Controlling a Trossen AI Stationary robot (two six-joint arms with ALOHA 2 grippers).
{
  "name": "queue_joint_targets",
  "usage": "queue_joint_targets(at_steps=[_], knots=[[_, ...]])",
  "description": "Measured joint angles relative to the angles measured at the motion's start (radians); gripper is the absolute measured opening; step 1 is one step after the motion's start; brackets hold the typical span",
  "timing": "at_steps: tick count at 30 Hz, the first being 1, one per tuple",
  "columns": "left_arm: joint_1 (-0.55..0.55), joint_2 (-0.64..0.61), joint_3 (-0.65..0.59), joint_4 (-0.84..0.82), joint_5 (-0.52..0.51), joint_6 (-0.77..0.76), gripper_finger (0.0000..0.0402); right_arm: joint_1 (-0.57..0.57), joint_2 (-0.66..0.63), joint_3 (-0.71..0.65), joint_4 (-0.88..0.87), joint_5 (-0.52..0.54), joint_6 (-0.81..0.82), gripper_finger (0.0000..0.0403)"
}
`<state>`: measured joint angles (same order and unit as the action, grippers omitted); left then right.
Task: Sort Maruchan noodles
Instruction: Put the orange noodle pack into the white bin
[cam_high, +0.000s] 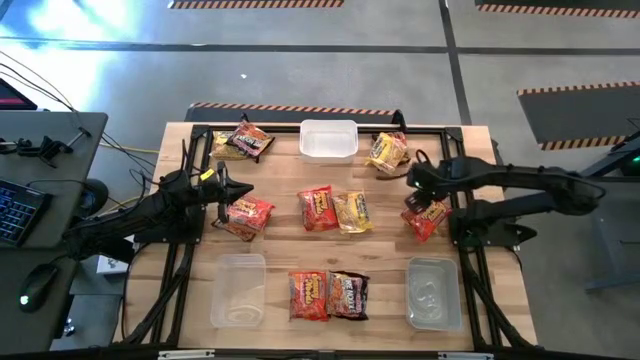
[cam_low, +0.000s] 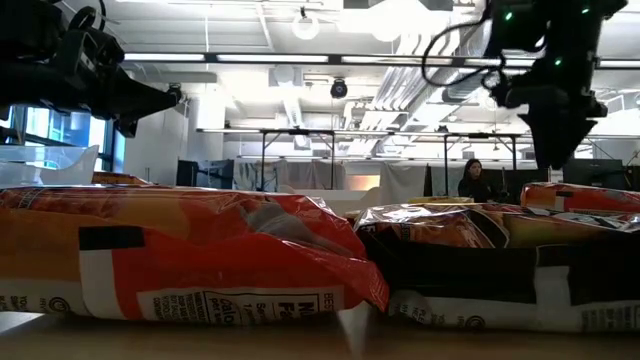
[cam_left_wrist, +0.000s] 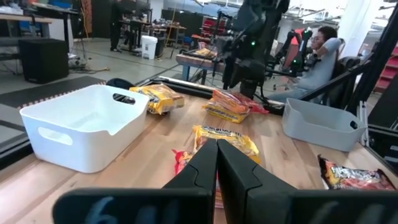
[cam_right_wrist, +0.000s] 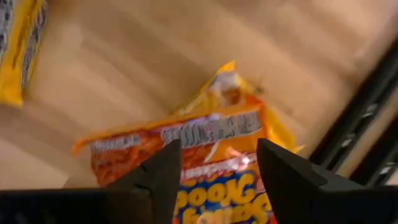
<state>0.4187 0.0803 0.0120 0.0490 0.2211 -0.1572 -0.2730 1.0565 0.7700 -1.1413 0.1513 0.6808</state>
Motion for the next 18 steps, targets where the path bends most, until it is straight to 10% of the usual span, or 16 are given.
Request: queue_joint_targets(at_steps=[11, 18], knots=[[-0.001, 0.000, 0.000, 0.000, 0.002, -0.077, 0.0003, -0.161, 0.023, 0.000, -0.003, -0.156, 0.045, 0.0204], [-0.001, 0.000, 0.000, 0.000, -0.020, -0.128, 0.0003, -0.114, -0.006, 0.001, -0.158, -0.195, 0.219, 0.0136]])
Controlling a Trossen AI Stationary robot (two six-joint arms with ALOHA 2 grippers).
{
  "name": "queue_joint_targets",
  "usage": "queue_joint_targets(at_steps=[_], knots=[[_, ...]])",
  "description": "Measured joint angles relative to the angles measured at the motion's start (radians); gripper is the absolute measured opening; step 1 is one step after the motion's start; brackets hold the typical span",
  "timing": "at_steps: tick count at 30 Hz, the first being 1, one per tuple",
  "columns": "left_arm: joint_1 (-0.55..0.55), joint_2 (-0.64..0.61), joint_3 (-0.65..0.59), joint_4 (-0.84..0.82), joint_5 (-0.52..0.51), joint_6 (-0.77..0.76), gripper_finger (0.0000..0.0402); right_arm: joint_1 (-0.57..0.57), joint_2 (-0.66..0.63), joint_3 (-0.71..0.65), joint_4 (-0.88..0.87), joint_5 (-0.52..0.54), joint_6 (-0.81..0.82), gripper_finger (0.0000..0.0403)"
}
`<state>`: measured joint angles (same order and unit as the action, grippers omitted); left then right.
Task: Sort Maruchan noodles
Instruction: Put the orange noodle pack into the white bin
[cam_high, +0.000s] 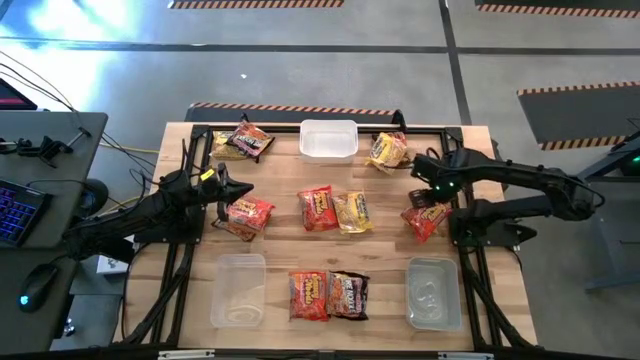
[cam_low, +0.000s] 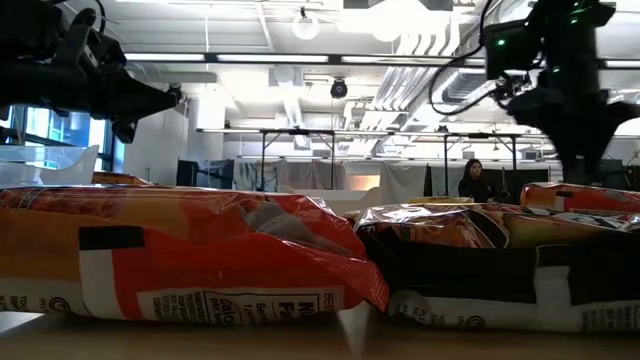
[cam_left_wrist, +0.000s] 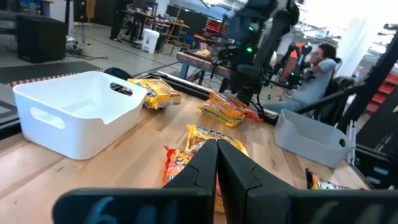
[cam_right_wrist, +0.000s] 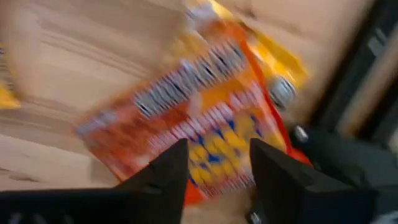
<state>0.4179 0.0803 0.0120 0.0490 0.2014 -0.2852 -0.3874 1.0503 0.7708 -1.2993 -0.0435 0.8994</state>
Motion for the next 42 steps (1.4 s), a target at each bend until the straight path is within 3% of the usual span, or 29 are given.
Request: queue_joint_targets(at_steps=[6, 9, 14, 19, 31, 39, 42], knots=[[0.000, 0.000, 0.000, 0.000, -0.013, 0.006, 0.0003, 0.139, -0.100, 0.000, -0.001, -0.038, 0.245, 0.0089], [0.000, 0.000, 0.000, -0.001, -0.013, 0.042, 0.0003, 0.213, -0.118, 0.000, 0.013, -0.001, 0.343, 0.0062], [0.000, 0.000, 0.000, -0.002, -0.014, 0.095, 0.0003, 0.284, -0.056, 0.000, 0.010, 0.074, 0.419, 0.0009], [0.000, 0.000, 0.000, -0.006, -0.013, 0.078, 0.0003, 0.282, 0.055, 0.000, 0.021, 0.128, 0.433, 0.0009], [0.000, 0.000, 0.000, -0.005, -0.010, 0.053, 0.0003, 0.186, 0.265, 0.008, 0.299, 0.168, 0.136, 0.0002], [0.000, 0.000, 0.000, -0.005, -0.009, 0.052, 0.0003, 0.178, 0.250, 0.000, 0.577, 0.177, -0.151, 0.0002], [0.000, 0.000, 0.000, -0.005, -0.010, 0.052, 0.0003, 0.178, 0.234, 0.038, 0.530, 0.159, -0.149, 0.0009]])
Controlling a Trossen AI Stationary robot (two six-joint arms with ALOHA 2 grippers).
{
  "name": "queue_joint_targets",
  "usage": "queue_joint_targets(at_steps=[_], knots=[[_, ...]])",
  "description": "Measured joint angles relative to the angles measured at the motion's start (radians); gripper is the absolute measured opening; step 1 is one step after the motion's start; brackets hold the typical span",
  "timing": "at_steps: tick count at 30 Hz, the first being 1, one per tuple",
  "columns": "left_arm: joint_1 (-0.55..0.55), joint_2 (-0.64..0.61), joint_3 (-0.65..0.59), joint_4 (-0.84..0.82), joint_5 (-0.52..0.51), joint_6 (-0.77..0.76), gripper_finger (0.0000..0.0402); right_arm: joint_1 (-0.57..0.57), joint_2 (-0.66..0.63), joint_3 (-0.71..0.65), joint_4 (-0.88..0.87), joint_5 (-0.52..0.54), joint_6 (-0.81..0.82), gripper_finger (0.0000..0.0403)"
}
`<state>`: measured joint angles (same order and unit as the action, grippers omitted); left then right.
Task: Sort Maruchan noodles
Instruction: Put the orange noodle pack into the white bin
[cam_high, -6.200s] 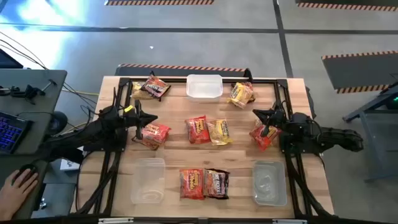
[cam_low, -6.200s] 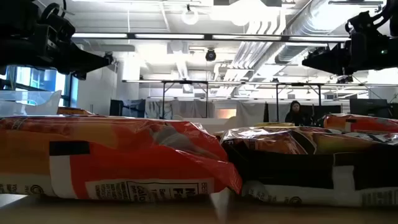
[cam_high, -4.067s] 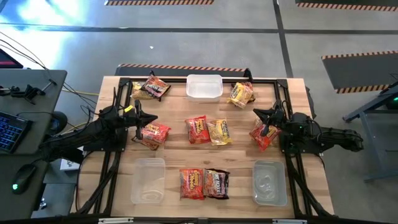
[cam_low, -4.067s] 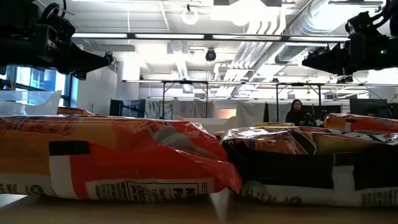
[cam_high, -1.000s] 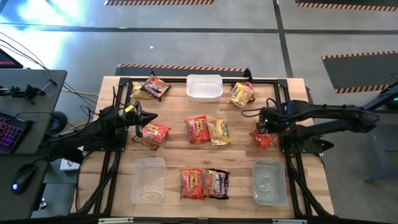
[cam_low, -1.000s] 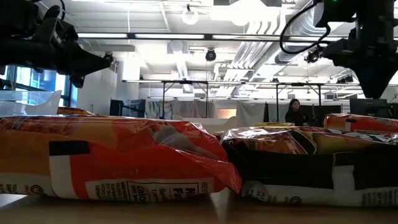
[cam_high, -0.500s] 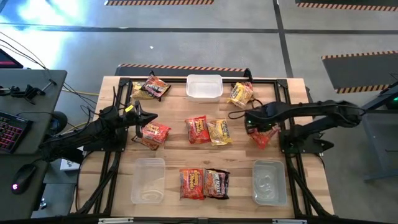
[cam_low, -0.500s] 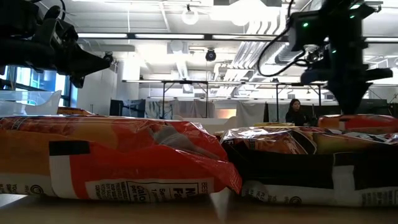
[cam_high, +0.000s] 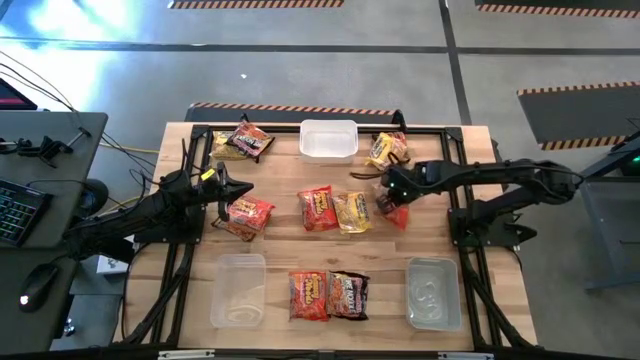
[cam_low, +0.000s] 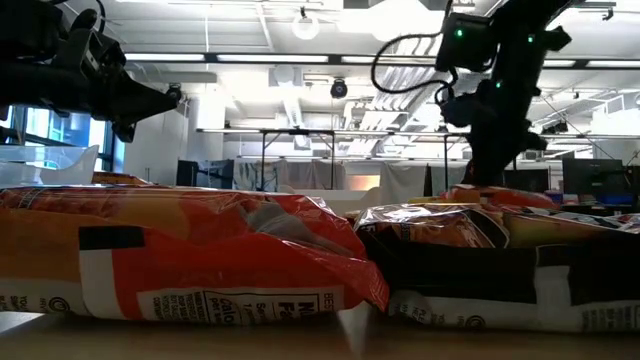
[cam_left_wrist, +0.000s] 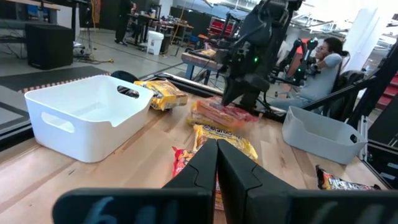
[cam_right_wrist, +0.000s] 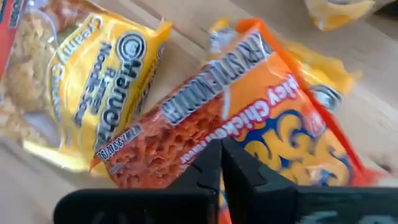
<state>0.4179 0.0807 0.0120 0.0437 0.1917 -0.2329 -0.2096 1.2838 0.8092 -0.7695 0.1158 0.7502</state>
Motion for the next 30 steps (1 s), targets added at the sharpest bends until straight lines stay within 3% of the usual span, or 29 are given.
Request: queue_joint_targets(at_steps=[5, 8, 13, 17, 24, 30], knots=[[0.000, 0.000, 0.000, 0.000, 0.000, 0.000, 0.0003, 0.033, -0.018, 0.121, -0.325, -0.014, 0.186, 0.0068], [0.000, 0.000, 0.000, 0.000, 0.000, 0.000, 0.0003, 0.069, -0.033, 0.113, -0.367, -0.015, 0.317, 0.0119], [0.000, 0.000, 0.000, 0.000, 0.000, 0.000, 0.0003, 0.138, -0.091, -0.055, -0.220, -0.012, 0.464, 0.0194], [0.000, 0.000, 0.000, 0.000, 0.000, 0.000, 0.0003, 0.172, -0.177, -0.209, -0.021, 0.062, 0.572, 0.0227], [0.000, 0.000, 0.000, 0.000, 0.000, 0.000, 0.0003, 0.185, -0.303, -0.388, 0.233, 0.208, 0.706, 0.0243], [0.000, 0.000, 0.000, 0.000, 0.000, 0.000, 0.0003, 0.185, -0.363, -0.420, 0.273, 0.287, 0.711, 0.0243]])
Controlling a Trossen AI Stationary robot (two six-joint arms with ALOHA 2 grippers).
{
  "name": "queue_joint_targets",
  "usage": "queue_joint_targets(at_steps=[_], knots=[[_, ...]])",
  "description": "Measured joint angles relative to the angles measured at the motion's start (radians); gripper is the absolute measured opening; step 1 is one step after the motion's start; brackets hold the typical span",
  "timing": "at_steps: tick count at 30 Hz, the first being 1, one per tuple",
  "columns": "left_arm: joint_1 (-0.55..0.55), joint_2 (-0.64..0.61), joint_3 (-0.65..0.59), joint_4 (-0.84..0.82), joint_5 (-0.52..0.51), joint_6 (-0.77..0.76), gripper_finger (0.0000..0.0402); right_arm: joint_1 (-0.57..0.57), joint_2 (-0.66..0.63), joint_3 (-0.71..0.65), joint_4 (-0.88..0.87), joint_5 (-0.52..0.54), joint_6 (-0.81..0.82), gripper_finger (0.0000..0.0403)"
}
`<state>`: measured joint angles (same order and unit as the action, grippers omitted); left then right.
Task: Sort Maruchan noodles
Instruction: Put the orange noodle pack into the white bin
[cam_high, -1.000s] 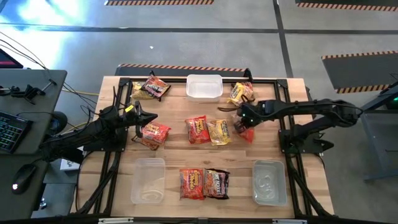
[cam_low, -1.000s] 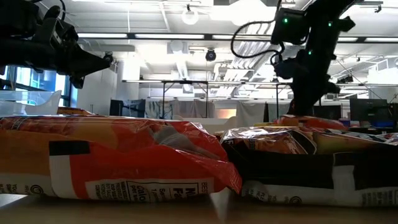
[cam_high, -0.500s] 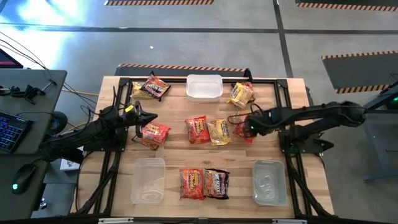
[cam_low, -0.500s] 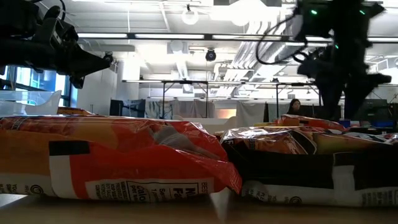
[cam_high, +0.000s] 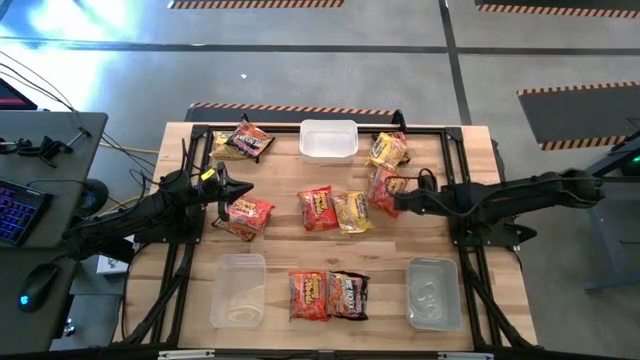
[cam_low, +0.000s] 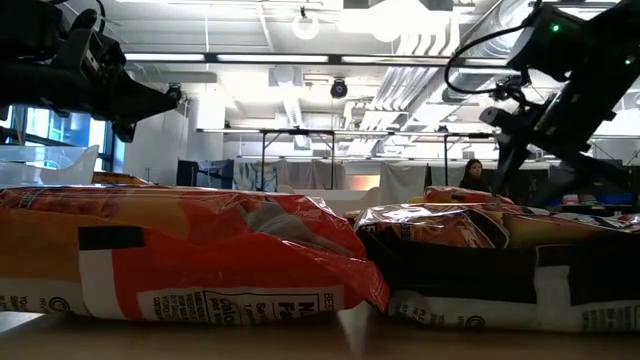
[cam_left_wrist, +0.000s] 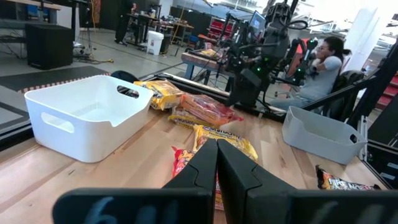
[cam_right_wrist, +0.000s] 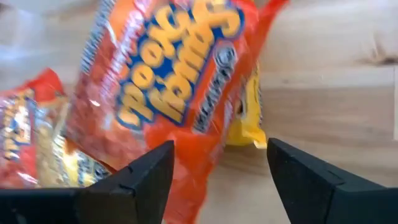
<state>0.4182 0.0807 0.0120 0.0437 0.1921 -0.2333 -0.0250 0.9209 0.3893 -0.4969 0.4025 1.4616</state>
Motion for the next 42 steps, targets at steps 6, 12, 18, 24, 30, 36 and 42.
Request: queue_joint_targets(at_steps=[6, 12, 18, 24, 30, 36, 42], knots=[[0.000, 0.000, 0.000, 0.000, 0.000, 0.000, 0.0003, 0.000, -0.075, 0.000, 0.000, 0.101, -0.030, 0.0243], [0.000, 0.000, 0.000, 0.000, 0.000, 0.000, 0.0003, -0.039, -0.026, -0.058, 0.107, 0.103, -0.022, 0.0243], [0.000, 0.000, 0.000, 0.000, 0.000, -0.009, 0.0003, -0.048, 0.008, -0.210, 0.485, 0.133, -0.019, 0.0243], [0.000, 0.000, 0.000, 0.000, 0.000, -0.009, 0.0003, -0.048, 0.007, -0.296, 0.621, 0.165, 0.015, 0.0243], [0.000, 0.000, 0.000, 0.006, 0.000, -0.010, 0.0003, -0.048, 0.007, -0.313, 0.657, 0.188, -0.010, 0.0226], [0.000, 0.000, 0.000, 0.006, 0.000, -0.009, 0.0003, -0.048, 0.008, -0.314, 0.707, 0.191, -0.097, 0.0156], [0.000, 0.000, 0.000, 0.005, 0.000, -0.009, 0.0003, -0.034, 0.007, -0.314, 0.769, 0.156, -0.167, 0.0085]])
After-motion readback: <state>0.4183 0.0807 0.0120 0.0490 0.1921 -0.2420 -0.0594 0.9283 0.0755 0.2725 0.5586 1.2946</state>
